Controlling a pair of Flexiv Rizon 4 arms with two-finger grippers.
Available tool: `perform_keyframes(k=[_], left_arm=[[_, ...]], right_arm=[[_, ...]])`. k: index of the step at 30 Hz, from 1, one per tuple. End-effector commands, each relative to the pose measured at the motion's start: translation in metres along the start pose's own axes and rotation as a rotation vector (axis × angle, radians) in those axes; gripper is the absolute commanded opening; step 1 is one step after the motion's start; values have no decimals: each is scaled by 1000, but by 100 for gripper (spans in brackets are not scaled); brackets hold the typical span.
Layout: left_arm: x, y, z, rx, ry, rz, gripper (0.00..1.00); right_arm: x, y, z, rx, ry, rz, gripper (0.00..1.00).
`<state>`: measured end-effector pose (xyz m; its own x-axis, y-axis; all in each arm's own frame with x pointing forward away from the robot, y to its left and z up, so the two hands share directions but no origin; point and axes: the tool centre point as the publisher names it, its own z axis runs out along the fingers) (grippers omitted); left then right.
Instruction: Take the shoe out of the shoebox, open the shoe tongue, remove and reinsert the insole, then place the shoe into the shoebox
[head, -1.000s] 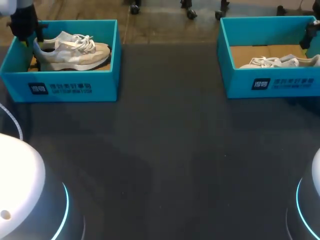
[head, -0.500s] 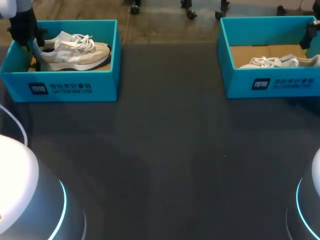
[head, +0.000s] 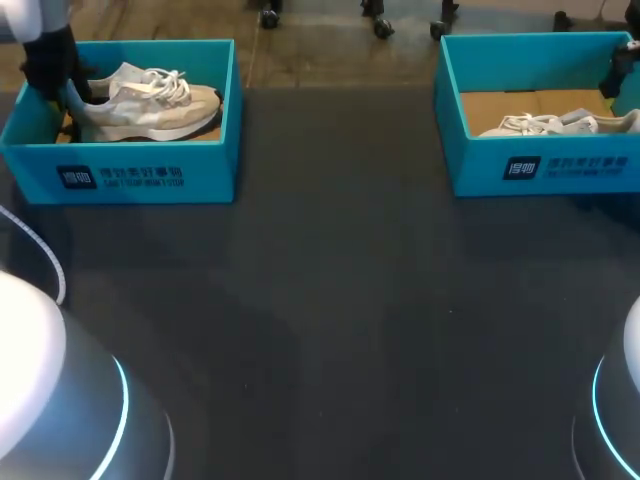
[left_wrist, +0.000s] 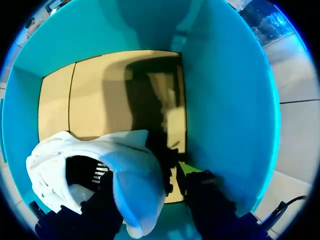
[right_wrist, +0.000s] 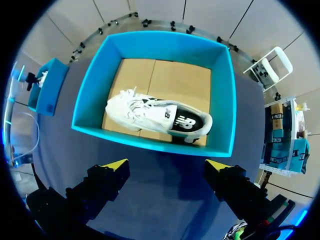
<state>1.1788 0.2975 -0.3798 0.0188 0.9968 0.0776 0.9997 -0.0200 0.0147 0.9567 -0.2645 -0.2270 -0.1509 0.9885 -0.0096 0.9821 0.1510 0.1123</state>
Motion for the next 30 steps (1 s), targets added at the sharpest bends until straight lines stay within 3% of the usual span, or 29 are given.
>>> perform_keyframes(k=[1, 2, 5, 6, 16, 19, 20, 24, 30], left_arm=[[1, 16, 7, 32, 4, 2, 36], [1, 17, 7, 33, 7, 7, 33], [1, 17, 7, 36, 12, 14, 4], [2, 17, 5, 48, 1, 18, 0], [9, 8, -22, 45, 32, 45, 0], [10, 2, -45, 46, 45, 63, 0], [11, 0, -50, 8, 60, 66, 0], [11, -8, -77, -16, 55, 79, 0], [14, -16, -126, 2, 20, 69, 0]], right_arm=[[0, 0, 0, 0, 0, 0, 100], [0, 0, 0, 0, 0, 0, 100], [0, 0, 0, 0, 0, 0, 100], [0, 0, 0, 0, 0, 0, 100], [0, 0, 0, 0, 0, 0, 100], [0, 0, 0, 0, 0, 0, 100], [0, 0, 0, 0, 0, 0, 100], [0, 0, 0, 0, 0, 0, 100], [0, 0, 0, 0, 0, 0, 100]])
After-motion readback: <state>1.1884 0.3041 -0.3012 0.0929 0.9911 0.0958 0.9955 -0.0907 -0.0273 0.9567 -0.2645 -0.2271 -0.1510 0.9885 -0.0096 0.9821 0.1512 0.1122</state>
